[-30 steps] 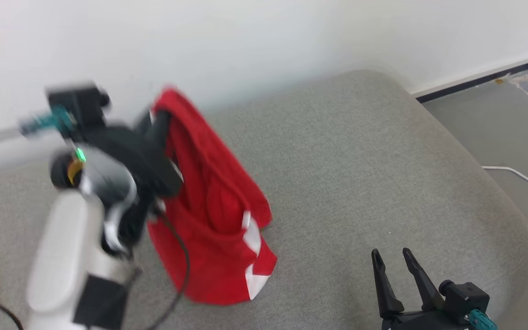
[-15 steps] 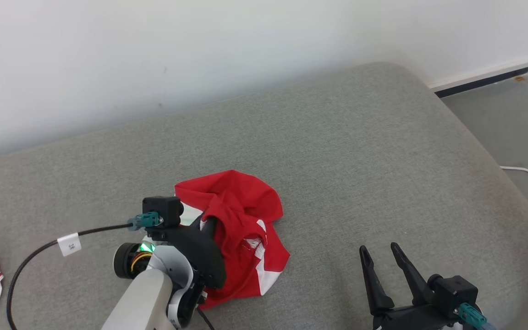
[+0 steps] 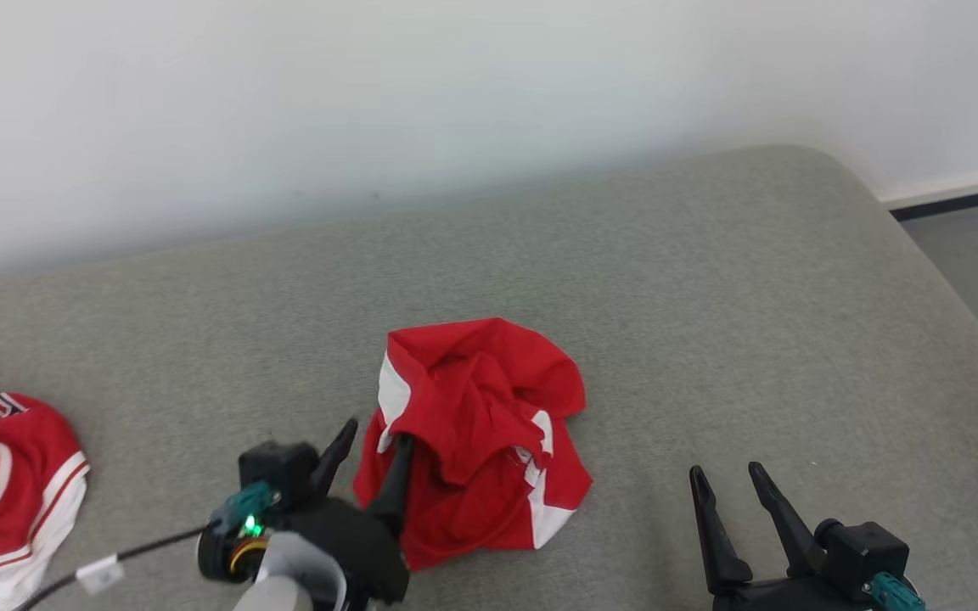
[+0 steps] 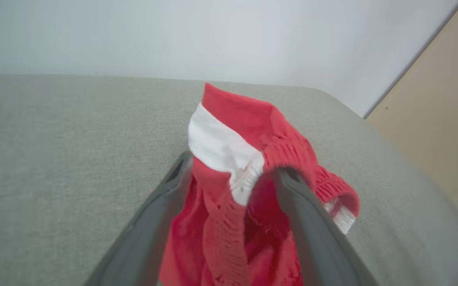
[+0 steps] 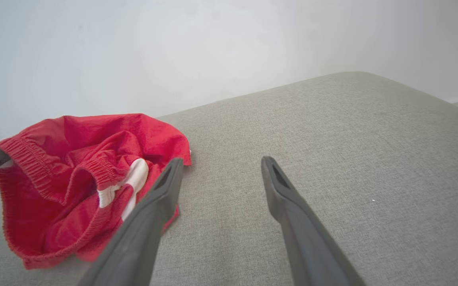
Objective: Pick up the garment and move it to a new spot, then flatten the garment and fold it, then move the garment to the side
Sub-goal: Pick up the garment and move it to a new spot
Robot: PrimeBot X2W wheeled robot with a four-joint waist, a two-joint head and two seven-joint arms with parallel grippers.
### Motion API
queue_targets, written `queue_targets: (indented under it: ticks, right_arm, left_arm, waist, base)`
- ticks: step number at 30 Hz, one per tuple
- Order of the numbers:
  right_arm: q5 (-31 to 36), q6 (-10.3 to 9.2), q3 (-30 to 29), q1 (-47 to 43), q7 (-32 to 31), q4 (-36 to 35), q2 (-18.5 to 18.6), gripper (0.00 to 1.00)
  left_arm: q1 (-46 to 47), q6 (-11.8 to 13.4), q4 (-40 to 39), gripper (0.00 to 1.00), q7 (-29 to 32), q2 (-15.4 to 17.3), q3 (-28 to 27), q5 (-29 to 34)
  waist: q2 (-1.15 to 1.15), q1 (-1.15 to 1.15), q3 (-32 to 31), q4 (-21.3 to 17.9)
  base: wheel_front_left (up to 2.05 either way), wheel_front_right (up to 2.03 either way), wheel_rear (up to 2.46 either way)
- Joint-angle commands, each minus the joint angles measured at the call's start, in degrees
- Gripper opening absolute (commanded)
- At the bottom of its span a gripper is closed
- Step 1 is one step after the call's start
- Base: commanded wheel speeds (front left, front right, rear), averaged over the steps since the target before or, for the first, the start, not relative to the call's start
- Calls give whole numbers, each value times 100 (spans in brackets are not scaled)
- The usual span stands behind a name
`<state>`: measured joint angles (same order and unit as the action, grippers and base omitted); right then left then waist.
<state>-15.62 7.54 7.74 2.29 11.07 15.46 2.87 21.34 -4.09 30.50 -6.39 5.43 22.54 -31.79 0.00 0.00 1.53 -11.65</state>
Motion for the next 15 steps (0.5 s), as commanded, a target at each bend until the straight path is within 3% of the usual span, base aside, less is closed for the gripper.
queue_targets:
  ticks: [1,8,15]
  right_arm:
    - [5,-10,-7,-67,-26,-34,4,100]
    - [55,-10,-212,-219,-80,-126,3,100]
    - [131,-10,-364,-290,-119,-233,3,100]
  left_arm:
    - [-217,65,-68,100,-53,66,-23,36]
    - [-1109,335,-825,100,-594,356,-332,-29]
    - [-1867,506,-1582,100,-878,555,-784,287]
  waist:
    - [0,0,-127,242]
    - [0,0,-268,632]
    - [0,0,-366,835]
  base:
    - [0,0,0]
    - [0,0,0]
    - [0,0,0]
